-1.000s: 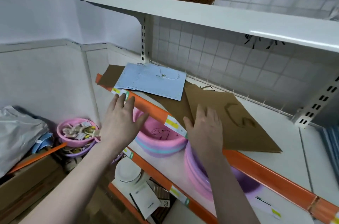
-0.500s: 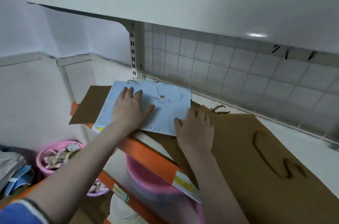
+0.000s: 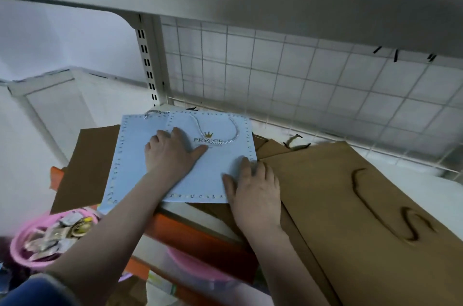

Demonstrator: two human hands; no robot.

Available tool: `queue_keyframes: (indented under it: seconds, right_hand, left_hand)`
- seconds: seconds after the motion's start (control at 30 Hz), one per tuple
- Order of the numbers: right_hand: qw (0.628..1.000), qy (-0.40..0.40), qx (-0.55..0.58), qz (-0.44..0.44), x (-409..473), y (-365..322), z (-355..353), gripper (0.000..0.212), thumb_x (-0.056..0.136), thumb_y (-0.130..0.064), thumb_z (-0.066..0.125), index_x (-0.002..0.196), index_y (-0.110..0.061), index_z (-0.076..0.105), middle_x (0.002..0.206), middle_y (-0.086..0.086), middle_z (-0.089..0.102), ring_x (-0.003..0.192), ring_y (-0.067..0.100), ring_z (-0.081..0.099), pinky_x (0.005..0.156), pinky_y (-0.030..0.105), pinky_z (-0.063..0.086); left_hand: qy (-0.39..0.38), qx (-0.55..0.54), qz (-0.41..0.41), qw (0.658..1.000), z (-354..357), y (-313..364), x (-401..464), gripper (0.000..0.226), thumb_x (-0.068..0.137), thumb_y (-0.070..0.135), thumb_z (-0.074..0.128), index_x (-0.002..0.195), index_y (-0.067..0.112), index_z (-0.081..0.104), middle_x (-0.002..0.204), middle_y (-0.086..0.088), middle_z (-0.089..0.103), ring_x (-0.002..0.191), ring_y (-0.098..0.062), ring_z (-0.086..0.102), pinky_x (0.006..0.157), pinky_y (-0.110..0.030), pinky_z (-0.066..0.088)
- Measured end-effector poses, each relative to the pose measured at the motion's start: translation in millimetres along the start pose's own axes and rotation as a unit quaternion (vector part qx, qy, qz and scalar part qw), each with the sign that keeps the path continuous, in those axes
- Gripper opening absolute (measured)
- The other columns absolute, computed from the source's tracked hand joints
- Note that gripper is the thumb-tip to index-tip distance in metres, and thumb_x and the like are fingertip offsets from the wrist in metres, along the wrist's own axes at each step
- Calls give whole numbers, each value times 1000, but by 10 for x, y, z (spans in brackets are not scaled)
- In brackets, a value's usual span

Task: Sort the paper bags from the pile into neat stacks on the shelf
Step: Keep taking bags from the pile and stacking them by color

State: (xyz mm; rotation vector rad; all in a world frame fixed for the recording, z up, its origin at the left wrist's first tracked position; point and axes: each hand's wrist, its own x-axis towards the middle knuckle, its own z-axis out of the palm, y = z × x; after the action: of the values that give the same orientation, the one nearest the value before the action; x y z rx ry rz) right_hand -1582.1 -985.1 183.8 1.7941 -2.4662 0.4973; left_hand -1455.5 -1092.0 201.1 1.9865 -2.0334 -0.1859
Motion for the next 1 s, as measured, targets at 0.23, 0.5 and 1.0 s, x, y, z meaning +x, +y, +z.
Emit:
queue_keyframes:
  seconds: [0.23,0.5,1.0]
  right_hand:
    - [999,33,30,-7,59,19,25,55,66,-39,80,100,3,66,79,16,63,72,32,63,61,39,53]
    - [995,-5,99,-28,68,54,-77,64,94,-44,44,144,-11,25,139,9,36,126,25,35,102,32,28]
    - [958,84,274,16,-391,-36,-540,65,92,-38,51,146,-13,26,120,9,46,112,24,44,86,29,38]
  left_hand:
    - [-12,-98,-73,992,-153,-79,200,77,67,61,73,114,5,48,118,-22,50,111,-39,47,88,-43,40]
    - [92,-275,-19,957,-154,-168,66,69,72,34,78,127,9,45,121,-14,55,109,-33,52,83,-38,42]
    - [194,-318,-35,928,-705,-337,-686,67,56,61,54,108,19,57,102,-7,61,92,-28,59,82,-45,51]
